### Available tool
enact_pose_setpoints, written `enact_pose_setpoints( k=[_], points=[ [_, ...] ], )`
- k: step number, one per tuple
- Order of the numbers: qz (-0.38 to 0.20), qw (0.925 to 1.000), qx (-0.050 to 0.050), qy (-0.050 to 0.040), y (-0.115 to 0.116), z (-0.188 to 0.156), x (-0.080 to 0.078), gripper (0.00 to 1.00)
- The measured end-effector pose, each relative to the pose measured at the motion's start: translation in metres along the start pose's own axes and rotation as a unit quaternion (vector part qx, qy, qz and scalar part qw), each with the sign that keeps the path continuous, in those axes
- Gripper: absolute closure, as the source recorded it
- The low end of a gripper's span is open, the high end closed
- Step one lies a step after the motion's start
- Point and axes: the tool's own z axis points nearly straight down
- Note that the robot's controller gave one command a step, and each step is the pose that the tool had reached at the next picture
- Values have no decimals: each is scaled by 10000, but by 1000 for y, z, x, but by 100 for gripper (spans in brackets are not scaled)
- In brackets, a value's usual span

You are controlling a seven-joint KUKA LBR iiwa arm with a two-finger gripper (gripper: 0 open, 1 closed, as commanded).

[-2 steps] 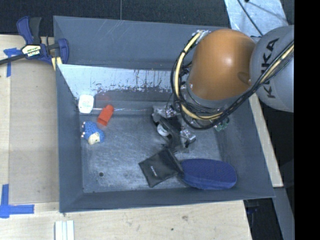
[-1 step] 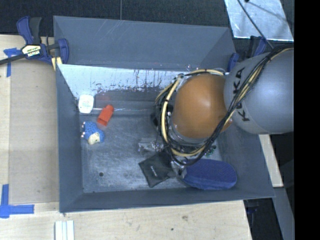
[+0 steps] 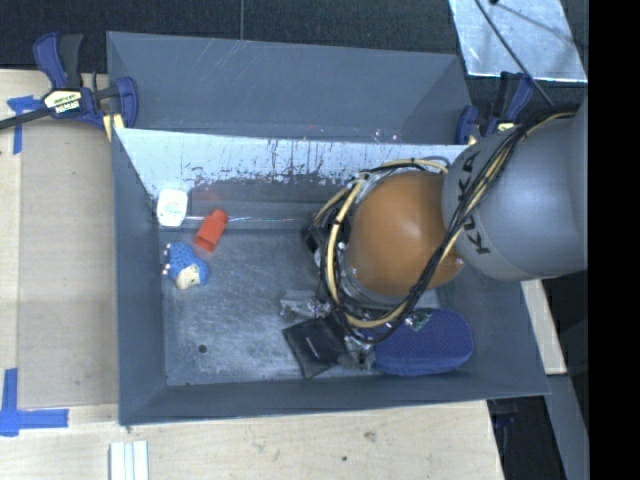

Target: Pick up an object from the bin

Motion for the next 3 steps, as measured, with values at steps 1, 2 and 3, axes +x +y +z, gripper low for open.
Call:
enact_pose_setpoints(
  k=[1,2,3],
  points=[
    [0,10000,16,-24,-1,-3,-2,100],
    [84,9999,42,-50,3,-128,-15,100],
    [-1686,9857,35,-30,-3,-173,-12,100]
  ],
)
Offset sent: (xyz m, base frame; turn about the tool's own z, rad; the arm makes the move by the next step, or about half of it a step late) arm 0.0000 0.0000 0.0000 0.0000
